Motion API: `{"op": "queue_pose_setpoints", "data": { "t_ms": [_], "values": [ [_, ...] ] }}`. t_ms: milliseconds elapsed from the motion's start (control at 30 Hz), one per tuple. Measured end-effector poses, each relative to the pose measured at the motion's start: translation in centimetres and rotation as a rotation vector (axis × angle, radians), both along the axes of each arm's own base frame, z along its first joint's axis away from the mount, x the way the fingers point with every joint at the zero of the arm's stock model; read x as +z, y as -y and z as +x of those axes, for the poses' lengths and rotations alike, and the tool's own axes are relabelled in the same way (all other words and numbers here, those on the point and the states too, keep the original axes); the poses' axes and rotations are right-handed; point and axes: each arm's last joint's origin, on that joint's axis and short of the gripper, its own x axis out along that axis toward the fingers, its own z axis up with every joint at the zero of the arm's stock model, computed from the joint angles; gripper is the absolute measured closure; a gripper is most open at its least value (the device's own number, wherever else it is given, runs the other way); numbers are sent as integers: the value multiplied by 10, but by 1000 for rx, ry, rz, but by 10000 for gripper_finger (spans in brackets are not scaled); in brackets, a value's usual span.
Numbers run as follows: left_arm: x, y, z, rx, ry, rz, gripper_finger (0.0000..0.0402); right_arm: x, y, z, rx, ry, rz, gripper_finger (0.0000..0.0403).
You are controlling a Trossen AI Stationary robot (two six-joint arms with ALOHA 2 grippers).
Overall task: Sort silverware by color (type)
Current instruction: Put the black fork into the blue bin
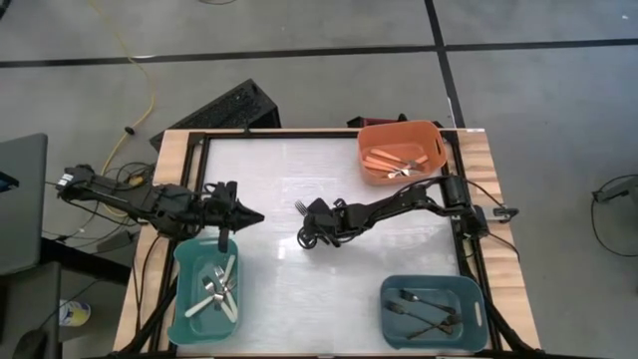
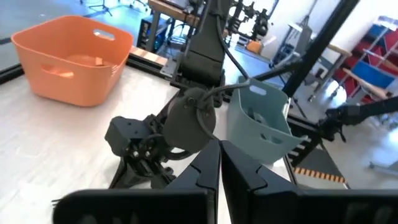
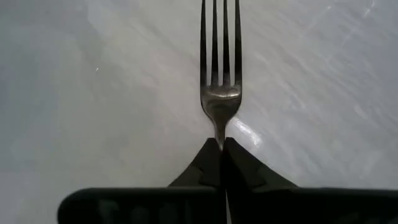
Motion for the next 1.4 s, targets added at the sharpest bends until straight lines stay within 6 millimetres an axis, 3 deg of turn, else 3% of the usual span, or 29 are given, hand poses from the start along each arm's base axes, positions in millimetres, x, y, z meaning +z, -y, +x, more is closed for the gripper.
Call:
{"op": "queue_pose_setpoints", "data": {
  "t_ms": [100,267,400,567,700,800,1033,1233,1400],
  "values": [
    [1,0,0,6,11,-7,401,7,3,-1,20,7,30,378],
    [-6,1,5,18,-27,5,401,39,9,-8,126,20,54,378],
    [-12,3,12,6,-64,16,401,96,19,-18,170,131,53,378],
    [-17,5,17,-15,-91,49,401,169,10,-59,239,202,24,378],
    [-18,5,19,-21,-101,92,402,218,-19,-106,315,255,55,378],
    [-18,5,19,-25,-99,123,401,239,-48,-136,364,295,104,378],
    [-15,3,20,-24,-70,214,402,247,-127,-198,452,264,264,378],
    [-15,-6,22,0,-72,220,401,217,-183,-235,404,79,338,378],
    [-15,-13,23,-27,-69,191,401,187,-214,-249,405,-62,285,378]
  ]
}}
